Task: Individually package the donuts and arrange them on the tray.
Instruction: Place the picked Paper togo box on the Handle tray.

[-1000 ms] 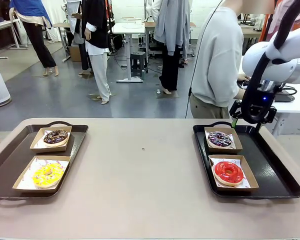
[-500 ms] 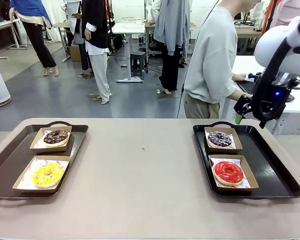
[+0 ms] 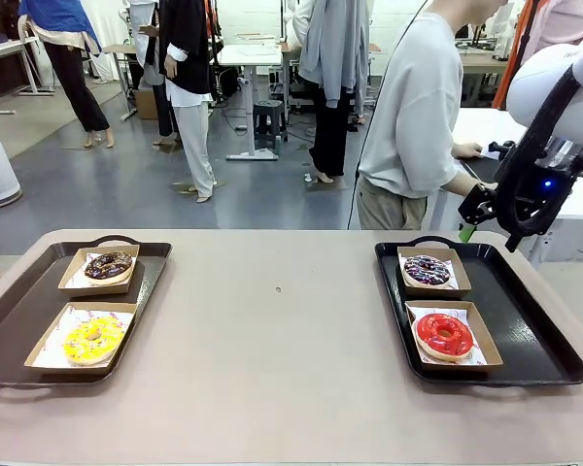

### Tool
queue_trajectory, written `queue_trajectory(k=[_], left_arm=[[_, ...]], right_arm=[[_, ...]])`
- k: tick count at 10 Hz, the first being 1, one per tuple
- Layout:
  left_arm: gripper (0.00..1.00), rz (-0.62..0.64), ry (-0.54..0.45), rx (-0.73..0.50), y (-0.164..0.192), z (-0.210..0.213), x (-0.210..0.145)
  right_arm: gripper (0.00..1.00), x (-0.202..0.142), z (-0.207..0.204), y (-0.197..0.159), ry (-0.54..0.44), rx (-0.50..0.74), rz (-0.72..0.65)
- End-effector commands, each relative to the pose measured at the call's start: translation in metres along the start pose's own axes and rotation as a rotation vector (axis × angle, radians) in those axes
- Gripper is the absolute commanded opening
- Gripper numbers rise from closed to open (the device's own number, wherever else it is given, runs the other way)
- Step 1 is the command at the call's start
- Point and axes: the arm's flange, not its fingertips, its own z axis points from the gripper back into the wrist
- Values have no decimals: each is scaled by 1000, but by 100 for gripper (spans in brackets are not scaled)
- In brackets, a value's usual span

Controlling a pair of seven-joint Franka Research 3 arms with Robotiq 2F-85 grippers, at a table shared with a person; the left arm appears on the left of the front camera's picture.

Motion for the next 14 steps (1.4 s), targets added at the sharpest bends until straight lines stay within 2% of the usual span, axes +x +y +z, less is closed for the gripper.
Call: queue_trajectory(k=[1, 10, 11, 12, 14], left_arm=[[100, -3, -10, 5, -1, 0, -4], [100, -3, -10, 5, -1, 0, -4], [100, -3, -10, 5, -1, 0, -4], [100, -3, -10, 5, -1, 0, -4], [100, -3, -10, 5, -1, 0, -4]], right_arm=[[100, 5, -1, 3, 1, -16, -5], [100, 0, 0, 0, 0, 0, 0], [100, -35, 8, -8, -44, 165, 87], [100, -58, 24, -20, -59, 417, 124], [100, -88, 63, -60, -103, 711, 129]])
